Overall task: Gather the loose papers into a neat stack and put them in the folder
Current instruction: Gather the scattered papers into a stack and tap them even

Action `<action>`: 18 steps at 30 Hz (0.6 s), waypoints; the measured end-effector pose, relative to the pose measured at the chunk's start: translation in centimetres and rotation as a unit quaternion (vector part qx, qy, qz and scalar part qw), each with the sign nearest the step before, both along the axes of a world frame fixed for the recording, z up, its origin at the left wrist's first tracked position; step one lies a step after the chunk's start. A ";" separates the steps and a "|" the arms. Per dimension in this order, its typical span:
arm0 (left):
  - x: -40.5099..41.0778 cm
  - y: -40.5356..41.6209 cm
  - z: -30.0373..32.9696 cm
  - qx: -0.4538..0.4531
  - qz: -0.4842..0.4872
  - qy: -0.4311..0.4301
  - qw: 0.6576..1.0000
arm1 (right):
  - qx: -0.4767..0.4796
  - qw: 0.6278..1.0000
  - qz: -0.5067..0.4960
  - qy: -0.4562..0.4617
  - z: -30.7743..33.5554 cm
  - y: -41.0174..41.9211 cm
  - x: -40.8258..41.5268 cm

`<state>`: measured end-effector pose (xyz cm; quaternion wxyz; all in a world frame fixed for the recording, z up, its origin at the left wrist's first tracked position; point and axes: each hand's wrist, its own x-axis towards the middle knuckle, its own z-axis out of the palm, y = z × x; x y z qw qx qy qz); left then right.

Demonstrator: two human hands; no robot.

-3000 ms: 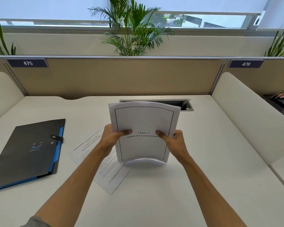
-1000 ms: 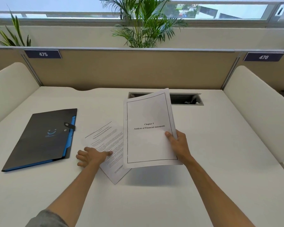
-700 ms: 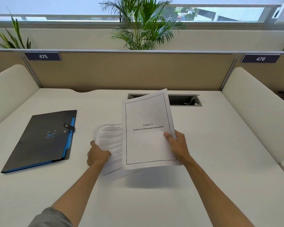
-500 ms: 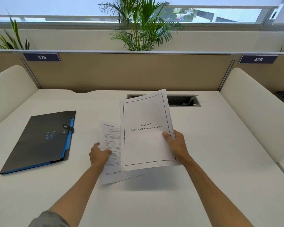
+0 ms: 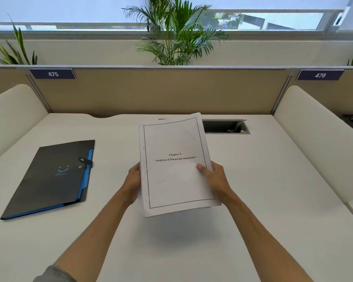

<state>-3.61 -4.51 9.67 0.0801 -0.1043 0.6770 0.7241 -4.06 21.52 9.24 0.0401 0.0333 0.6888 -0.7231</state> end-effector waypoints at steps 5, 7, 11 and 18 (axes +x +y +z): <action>-0.2 0.5 1.5 0.052 -0.018 -0.002 0.998 | 0.053 0.997 -0.046 0.026 0.4 -0.1 -0.1; 0.0 0.7 1.7 0.067 -0.023 0.005 0.997 | 0.049 0.995 -0.077 0.033 0.5 -0.3 0.0; 0.2 0.9 2.0 0.086 -0.028 0.018 0.996 | 0.002 0.999 -0.042 0.033 0.8 -0.1 0.0; -0.3 0.7 2.1 0.143 -0.073 0.002 0.987 | 0.033 0.993 -0.076 0.083 1.0 -0.3 0.2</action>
